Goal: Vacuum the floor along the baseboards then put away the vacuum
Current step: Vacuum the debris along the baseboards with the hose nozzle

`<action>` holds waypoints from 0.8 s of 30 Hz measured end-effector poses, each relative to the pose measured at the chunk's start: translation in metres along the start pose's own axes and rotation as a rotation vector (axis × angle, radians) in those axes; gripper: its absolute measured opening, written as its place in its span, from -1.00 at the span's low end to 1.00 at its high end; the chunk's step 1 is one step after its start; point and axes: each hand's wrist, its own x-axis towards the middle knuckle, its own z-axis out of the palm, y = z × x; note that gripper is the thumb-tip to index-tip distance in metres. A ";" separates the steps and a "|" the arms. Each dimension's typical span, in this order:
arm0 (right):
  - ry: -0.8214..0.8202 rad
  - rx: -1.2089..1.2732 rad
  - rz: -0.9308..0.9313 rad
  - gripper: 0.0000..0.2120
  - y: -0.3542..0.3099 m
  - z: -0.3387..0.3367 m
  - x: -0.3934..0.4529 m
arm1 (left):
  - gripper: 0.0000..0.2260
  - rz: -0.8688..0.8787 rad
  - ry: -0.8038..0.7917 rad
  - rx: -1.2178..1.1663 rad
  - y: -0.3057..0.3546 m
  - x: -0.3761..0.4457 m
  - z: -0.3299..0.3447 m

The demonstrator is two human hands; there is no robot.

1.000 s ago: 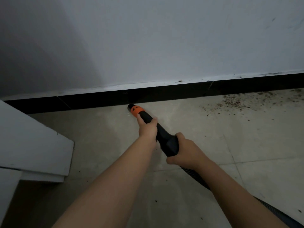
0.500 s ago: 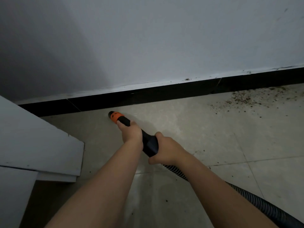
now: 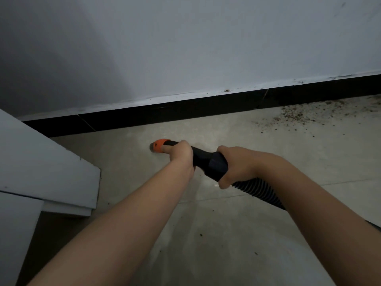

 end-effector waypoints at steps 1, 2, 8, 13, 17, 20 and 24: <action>0.025 -0.021 0.010 -0.53 0.003 0.000 -0.006 | -0.51 -0.006 -0.038 0.002 -0.003 -0.005 0.004; 0.053 -0.037 0.013 -0.52 0.005 0.002 -0.012 | -0.52 0.006 -0.072 0.009 -0.006 -0.008 0.007; 0.090 -0.068 0.036 -0.50 0.031 0.017 -0.045 | -0.47 0.076 -0.203 0.084 -0.038 -0.026 0.026; 0.049 -0.040 0.056 -0.51 0.050 0.005 -0.070 | -0.47 0.069 -0.121 0.091 -0.059 -0.050 0.044; 0.022 -0.046 0.073 -0.52 0.056 0.001 -0.083 | -0.47 0.089 -0.086 0.121 -0.070 -0.062 0.050; 0.020 -0.050 0.087 -0.51 0.058 0.004 -0.088 | -0.49 0.120 -0.073 0.150 -0.074 -0.067 0.052; 0.023 -0.046 0.128 -0.51 0.064 0.002 -0.101 | -0.51 0.156 -0.075 0.250 -0.079 -0.077 0.060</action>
